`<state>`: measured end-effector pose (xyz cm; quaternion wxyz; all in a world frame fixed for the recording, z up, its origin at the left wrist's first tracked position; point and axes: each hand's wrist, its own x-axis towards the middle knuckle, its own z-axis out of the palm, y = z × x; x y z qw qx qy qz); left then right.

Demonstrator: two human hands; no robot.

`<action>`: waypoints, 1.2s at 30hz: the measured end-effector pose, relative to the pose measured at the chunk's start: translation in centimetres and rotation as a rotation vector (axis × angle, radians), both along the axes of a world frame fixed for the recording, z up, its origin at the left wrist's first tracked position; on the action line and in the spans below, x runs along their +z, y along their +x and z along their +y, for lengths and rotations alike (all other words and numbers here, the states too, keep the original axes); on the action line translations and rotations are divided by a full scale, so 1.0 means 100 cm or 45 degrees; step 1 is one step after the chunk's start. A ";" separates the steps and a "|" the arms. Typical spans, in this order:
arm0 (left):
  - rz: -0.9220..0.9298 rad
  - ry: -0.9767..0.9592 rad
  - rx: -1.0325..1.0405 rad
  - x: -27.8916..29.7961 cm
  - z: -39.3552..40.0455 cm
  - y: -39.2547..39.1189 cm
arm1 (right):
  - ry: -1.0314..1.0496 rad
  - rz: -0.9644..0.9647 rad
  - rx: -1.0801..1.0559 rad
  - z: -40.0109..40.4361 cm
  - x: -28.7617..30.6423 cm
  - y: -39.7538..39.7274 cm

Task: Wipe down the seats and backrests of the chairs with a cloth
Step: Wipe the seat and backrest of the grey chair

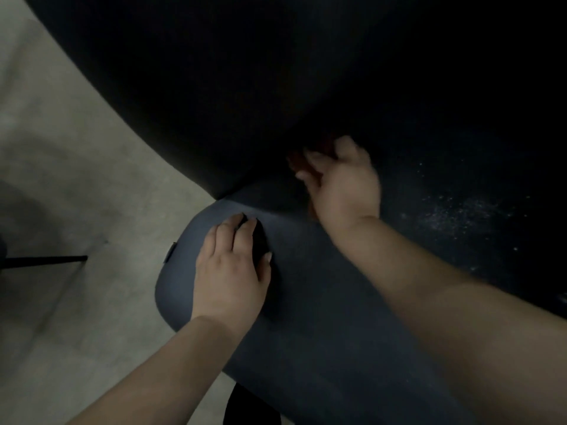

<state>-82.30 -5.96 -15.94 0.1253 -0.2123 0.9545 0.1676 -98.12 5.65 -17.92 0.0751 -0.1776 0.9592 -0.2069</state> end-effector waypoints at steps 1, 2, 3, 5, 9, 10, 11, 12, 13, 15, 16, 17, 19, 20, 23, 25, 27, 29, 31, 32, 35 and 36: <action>-0.005 0.005 0.010 0.000 -0.002 0.002 | 0.001 -0.017 0.099 -0.013 0.001 0.015; -0.007 0.010 0.014 0.000 -0.002 0.003 | -0.005 -0.024 0.228 -0.023 0.002 0.032; -0.010 0.010 0.014 0.000 -0.002 0.004 | -0.012 -0.019 0.352 -0.029 0.002 0.047; -0.027 0.007 0.017 0.001 -0.001 0.009 | 0.021 -0.011 0.467 -0.031 0.000 0.052; -0.024 0.022 0.080 0.003 0.003 0.017 | 0.059 -0.008 0.140 -0.034 -0.008 0.022; -0.020 0.024 0.088 0.002 0.005 0.019 | 0.062 -0.002 0.141 -0.040 -0.008 0.024; -0.016 0.025 0.089 0.002 0.006 0.020 | 0.054 -0.006 0.213 -0.046 -0.007 0.031; -0.010 0.023 0.091 0.002 0.007 0.020 | 0.038 -0.015 0.317 -0.051 -0.007 0.039; -0.004 0.021 0.097 0.002 0.008 0.021 | 0.018 -0.020 0.410 -0.051 -0.007 0.045; 0.007 0.019 0.113 0.001 0.010 0.020 | 0.011 -0.011 0.475 -0.042 -0.004 0.037; 0.010 0.018 0.107 0.001 0.010 0.019 | 0.009 0.001 0.440 -0.034 -0.005 0.026; 0.006 0.016 0.087 0.000 0.011 0.017 | 0.007 0.006 0.346 -0.023 -0.006 0.012; -0.029 0.017 0.030 -0.002 0.013 0.012 | -0.013 0.019 0.078 0.003 -0.005 -0.007; -0.047 0.028 0.011 -0.003 0.014 0.008 | -0.022 0.030 0.020 0.015 -0.003 -0.007; -0.047 0.049 -0.059 -0.005 0.021 -0.009 | -0.005 0.044 0.296 0.040 0.008 0.018; -0.034 0.067 -0.114 -0.007 0.028 -0.022 | 0.014 0.061 0.347 0.066 0.010 0.016; -0.031 0.106 -0.147 -0.008 0.035 -0.035 | 0.019 0.059 0.032 0.101 0.007 -0.004; -0.033 0.099 -0.197 -0.010 0.044 -0.047 | 0.037 0.046 -0.273 0.131 0.006 -0.010; -0.026 0.073 -0.242 -0.011 0.052 -0.059 | 0.051 0.080 -0.223 0.140 0.009 0.009; -0.021 0.068 -0.259 -0.010 0.056 -0.066 | 0.037 0.091 -0.114 0.141 0.010 0.021; -0.020 0.064 -0.305 -0.011 0.067 -0.082 | 0.068 0.107 0.047 0.158 0.010 0.012; -0.020 0.061 -0.323 -0.012 0.070 -0.086 | 0.077 0.115 -0.079 0.165 0.007 -0.004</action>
